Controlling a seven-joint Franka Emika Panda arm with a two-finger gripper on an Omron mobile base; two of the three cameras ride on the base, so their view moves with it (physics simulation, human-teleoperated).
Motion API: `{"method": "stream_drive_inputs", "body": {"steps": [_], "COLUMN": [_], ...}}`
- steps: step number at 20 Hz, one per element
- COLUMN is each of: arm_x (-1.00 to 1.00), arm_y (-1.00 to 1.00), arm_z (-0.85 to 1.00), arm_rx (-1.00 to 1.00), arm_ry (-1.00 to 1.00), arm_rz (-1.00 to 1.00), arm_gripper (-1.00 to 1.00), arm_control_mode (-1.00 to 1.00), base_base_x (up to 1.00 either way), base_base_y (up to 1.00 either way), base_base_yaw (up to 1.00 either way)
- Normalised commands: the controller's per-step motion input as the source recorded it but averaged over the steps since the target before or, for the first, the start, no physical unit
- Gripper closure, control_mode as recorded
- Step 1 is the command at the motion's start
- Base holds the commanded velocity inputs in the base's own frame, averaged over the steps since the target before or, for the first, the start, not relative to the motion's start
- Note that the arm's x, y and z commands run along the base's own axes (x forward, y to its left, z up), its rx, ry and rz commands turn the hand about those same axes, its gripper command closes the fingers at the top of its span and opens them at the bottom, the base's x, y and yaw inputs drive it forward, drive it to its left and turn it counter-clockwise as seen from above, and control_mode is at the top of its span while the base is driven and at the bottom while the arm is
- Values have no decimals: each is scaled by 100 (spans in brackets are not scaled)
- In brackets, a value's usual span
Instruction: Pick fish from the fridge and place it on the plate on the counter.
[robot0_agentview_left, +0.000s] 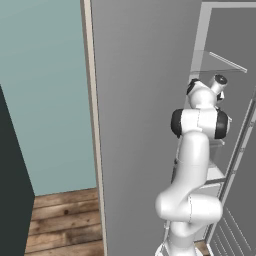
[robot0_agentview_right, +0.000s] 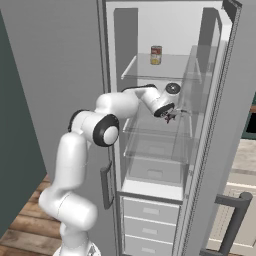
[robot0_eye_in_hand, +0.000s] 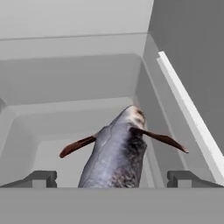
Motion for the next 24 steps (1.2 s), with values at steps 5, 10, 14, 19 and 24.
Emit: {"method": "stream_drive_inputs", "body": {"steps": [5, 10, 14, 19, 24], "arm_x": [-4, -1, 0, 0, 0], "arm_y": [0, 0, 0, 0, 0], "arm_z": [-17, -20, -20, -11, 0], "arm_rx": [0, 0, 0, 0, 0], "arm_ry": [14, 10, 6, 3, 1], "arm_rz": [0, 0, 0, 0, 0], "arm_gripper": [-100, -100, -100, -100, -100], "arm_control_mode": [-100, -100, -100, -100, -100], "base_base_x": [0, 0, 0, 0, 0], "base_base_y": [0, 0, 0, 0, 0], "base_base_yaw": [0, 0, 0, 0, 0]}}
